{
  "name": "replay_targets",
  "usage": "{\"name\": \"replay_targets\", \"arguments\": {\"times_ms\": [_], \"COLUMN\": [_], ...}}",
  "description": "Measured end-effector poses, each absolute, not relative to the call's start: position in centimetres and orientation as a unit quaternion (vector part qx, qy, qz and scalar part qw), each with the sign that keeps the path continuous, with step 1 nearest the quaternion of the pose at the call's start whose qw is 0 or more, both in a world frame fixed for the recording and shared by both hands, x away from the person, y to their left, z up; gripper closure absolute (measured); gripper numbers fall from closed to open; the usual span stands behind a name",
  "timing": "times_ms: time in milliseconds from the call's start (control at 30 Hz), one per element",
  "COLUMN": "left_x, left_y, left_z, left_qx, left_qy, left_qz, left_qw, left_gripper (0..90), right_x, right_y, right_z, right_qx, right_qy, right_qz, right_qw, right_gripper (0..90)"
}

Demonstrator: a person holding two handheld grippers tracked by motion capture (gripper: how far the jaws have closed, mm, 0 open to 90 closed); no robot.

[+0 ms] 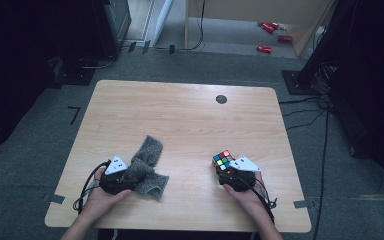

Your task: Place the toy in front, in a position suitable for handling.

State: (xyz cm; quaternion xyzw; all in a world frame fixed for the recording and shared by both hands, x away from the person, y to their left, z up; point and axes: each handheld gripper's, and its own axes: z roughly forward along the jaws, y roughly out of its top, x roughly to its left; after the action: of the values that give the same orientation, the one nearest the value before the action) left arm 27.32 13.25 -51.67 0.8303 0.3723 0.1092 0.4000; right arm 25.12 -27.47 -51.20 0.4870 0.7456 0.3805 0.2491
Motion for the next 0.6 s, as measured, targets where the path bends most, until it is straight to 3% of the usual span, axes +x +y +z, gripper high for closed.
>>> {"name": "replay_targets", "arguments": {"times_ms": [200,300,467,600], "left_x": [27.3,27.4,27.3,27.3], "left_y": [13.3,13.3,13.3,13.3], "left_z": [-51.7,-51.7,-51.7,-51.7], "left_qx": [0.83,0.831,0.831,0.831], "left_qy": [0.372,0.372,0.372,0.372], "left_qz": [0.108,0.108,0.108,0.108], "left_qw": [0.4,0.4,0.4,0.4], "left_gripper": [47.9,47.9,47.8,47.8], "right_x": [24.9,25.2,25.7,25.9], "right_y": [-27.6,-27.5,-26.9,-26.4], "right_z": [-51.5,-52.0,-52.1,-52.2], "right_qx": [0.482,0.493,0.487,0.487], "right_qy": [0.743,0.747,0.755,0.759], "right_qz": [0.39,0.374,0.363,0.35], "right_qw": [0.254,0.243,0.248,0.254], "right_gripper": [34.0,20.9,19.6,24.4]}}
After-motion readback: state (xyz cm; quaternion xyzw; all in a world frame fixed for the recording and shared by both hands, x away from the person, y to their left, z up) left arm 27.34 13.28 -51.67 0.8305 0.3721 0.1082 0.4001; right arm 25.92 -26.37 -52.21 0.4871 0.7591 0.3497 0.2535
